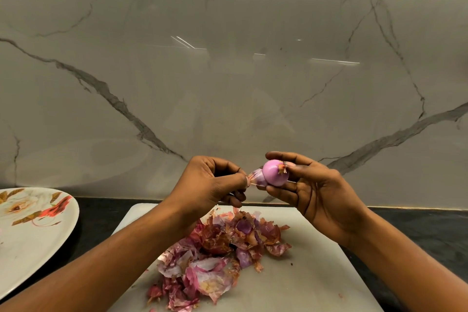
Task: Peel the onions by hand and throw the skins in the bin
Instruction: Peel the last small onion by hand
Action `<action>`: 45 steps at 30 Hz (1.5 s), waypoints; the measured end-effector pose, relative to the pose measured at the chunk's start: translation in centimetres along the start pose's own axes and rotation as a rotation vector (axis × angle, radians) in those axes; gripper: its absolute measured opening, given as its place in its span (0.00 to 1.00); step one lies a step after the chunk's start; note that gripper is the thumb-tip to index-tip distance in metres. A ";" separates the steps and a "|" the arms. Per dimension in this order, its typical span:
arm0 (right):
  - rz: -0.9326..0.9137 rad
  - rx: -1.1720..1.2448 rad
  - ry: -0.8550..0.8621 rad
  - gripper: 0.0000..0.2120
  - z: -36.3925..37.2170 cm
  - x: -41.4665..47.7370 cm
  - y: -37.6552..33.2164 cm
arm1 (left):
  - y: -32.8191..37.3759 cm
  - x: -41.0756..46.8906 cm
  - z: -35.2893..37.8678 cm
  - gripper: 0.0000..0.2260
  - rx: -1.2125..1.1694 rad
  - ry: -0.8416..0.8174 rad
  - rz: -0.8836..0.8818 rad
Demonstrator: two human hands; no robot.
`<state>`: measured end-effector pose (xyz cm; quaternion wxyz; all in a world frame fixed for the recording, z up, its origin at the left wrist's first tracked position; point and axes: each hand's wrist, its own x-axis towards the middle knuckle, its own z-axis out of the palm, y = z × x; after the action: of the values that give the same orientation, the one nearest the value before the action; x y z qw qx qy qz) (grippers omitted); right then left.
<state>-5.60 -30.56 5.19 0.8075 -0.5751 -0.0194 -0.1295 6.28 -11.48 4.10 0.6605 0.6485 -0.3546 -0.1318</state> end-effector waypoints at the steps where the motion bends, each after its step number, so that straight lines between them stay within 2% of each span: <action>1: 0.009 0.033 0.001 0.16 -0.1 0.0 0.0 | 0.0 0.0 -0.1 0.03 -0.013 0.002 -0.006; 3: 0.042 0.097 -0.028 0.17 -0.4 0.0 -0.1 | 0.0 0.1 -0.1 0.04 -0.047 -0.002 -0.014; 6: 0.058 0.147 -0.131 0.29 -0.6 0.0 -0.1 | 0.1 0.1 -0.2 0.05 -0.086 -0.018 -0.018; 9: 0.017 -0.015 -0.019 0.24 -0.5 0.1 0.0 | 0.1 0.1 -0.2 0.05 -0.092 -0.030 -0.019; 11: 0.014 -0.025 0.039 0.19 -0.1 0.1 0.0 | 0.1 0.1 -0.2 0.05 -0.079 -0.034 -0.021; 22: 0.016 -0.004 0.117 0.24 -0.3 0.3 -0.4 | 0.2 0.4 -0.5 0.06 -0.118 0.007 -0.004; 28: -0.016 -0.167 0.077 0.21 -0.2 0.3 0.5 | 0.3 0.1 -0.7 0.03 -0.116 -0.049 -0.040; 33: -0.038 -0.268 0.068 0.22 -0.3 0.4 0.7 | 0.1 0.1 -0.3 0.16 -0.112 -0.181 -0.114; 41: -0.038 -0.294 0.050 0.16 -0.3 0.3 0.9 | -0.3 0.0 0.0 0.08 -0.018 -0.138 -0.057; 45: -0.017 -0.209 0.034 0.18 -0.4 0.4 0.9 | -0.2 0.0 -0.2 0.09 -0.023 -0.141 -0.030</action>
<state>-5.08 -30.76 4.30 0.7423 -0.6537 0.0029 -0.1473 6.46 -11.40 3.91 0.6394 0.6352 -0.3888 -0.1912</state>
